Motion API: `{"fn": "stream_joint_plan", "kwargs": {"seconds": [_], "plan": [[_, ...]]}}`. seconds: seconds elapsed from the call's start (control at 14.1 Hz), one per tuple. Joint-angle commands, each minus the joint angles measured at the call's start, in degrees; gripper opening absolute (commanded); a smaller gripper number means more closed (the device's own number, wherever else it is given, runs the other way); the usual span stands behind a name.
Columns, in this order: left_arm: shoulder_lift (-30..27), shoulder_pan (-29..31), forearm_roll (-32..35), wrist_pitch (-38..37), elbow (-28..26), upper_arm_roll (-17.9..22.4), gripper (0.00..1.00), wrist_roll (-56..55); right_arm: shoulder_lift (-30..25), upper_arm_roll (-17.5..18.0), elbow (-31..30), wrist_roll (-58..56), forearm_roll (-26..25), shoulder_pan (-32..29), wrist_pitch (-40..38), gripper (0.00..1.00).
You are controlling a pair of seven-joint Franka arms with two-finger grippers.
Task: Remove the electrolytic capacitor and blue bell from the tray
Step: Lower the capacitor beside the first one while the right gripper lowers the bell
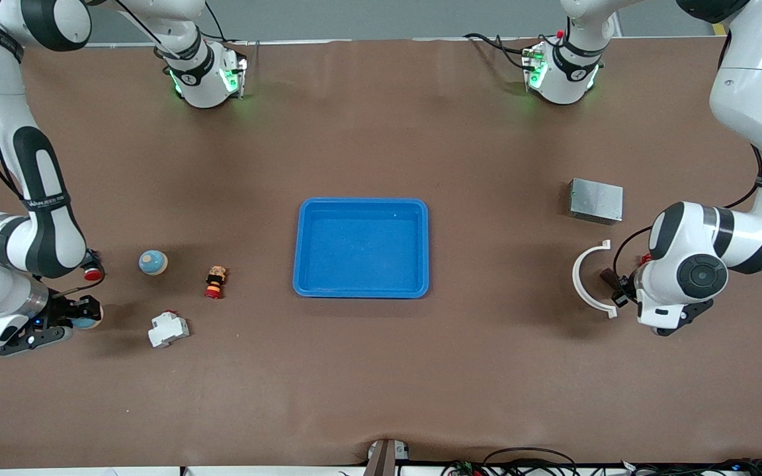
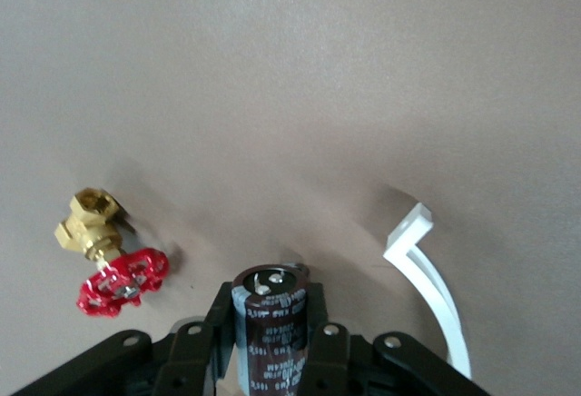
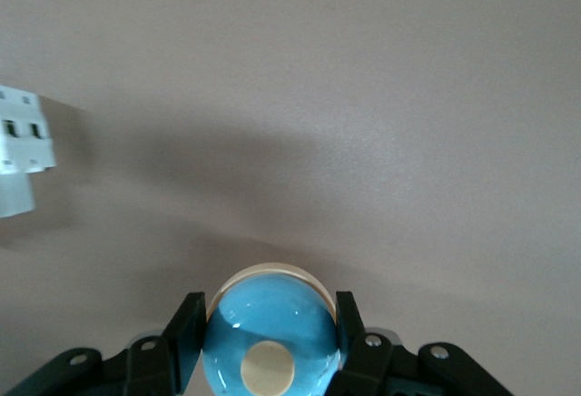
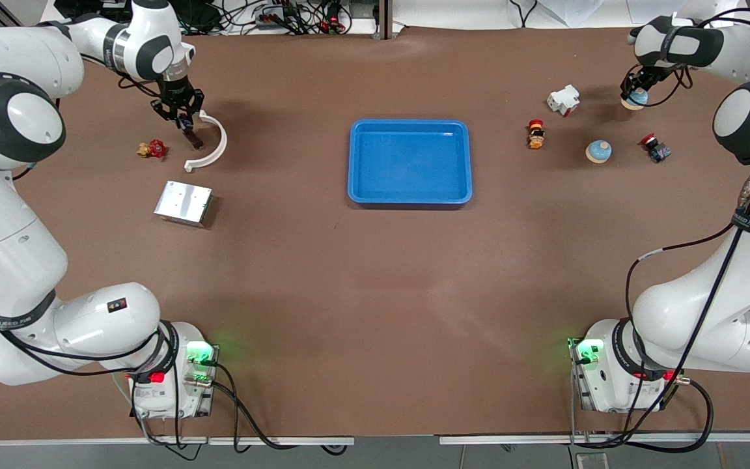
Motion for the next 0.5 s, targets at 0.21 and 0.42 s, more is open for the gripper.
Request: {"fn": "stream_joint_plan", "kwargs": {"seconds": [0.21, 0.42], "plan": [[-0.5, 6.5, 1.1, 8.6, -2.7, -0.3, 0.0, 12.2, 3.4, 1.5, 2.8, -4.1, 3.9, -2.5, 0.8, 0.0], [2.0, 8.2, 6.7, 14.9, -2.7, 0.0, 0.0, 15.1, 4.0, 1.4, 2.8, -8.4, 8.5, -3.0, 0.9, 0.0]]}}
